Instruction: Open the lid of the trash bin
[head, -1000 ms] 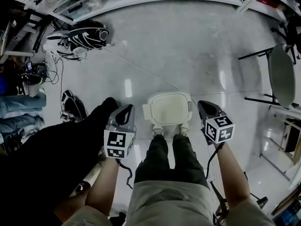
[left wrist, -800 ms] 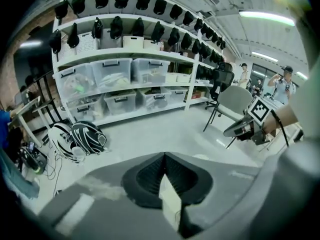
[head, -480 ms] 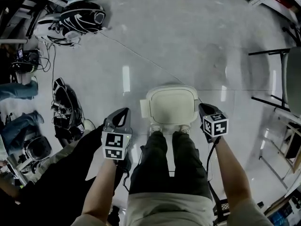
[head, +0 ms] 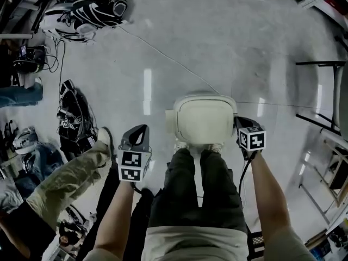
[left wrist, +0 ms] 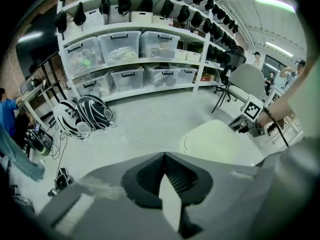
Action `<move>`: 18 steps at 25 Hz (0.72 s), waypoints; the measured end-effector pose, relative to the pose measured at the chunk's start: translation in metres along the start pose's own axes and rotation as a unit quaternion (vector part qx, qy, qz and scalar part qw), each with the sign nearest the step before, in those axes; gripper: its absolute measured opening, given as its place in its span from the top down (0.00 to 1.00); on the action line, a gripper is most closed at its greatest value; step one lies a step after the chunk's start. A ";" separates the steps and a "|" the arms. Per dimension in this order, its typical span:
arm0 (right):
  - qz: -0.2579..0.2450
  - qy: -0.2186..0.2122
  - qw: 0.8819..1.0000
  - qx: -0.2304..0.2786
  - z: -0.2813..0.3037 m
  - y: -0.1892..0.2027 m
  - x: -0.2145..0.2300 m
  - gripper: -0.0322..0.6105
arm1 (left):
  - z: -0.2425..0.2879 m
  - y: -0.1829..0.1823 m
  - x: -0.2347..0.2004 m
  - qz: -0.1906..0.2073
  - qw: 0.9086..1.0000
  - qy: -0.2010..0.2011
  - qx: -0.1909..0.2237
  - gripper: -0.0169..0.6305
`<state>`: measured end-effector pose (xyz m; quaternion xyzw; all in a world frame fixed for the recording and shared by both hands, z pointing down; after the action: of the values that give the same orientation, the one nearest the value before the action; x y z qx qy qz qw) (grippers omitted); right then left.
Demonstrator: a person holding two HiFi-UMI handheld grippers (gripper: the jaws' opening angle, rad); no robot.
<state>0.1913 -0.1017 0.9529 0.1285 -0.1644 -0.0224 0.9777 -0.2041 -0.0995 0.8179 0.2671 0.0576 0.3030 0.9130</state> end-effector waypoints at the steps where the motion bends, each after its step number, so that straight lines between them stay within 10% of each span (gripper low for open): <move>1: -0.009 -0.002 1.000 0.004 0.000 0.001 0.000 0.94 | -0.001 0.001 -0.002 -0.005 1.000 -0.003 0.000 0.97; 18: 0.004 -0.036 0.995 0.091 -0.112 -0.069 -0.075 0.94 | -0.097 -0.058 -0.033 -0.019 0.997 -0.052 0.048 0.97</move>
<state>0.1571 -0.1344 0.8089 0.2151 -0.2015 -0.0084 0.9556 -0.2264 -0.1139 0.7027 0.3246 0.0296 0.2685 0.9065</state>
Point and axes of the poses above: the fingertips, and each gripper's own axes: z forward along the fingers, x to its right, y out of its underside, the point moved 6 cm from there along -z, backward along the fingers, and after that the axes turned 11 degrees about z, right-handed, at the moved point
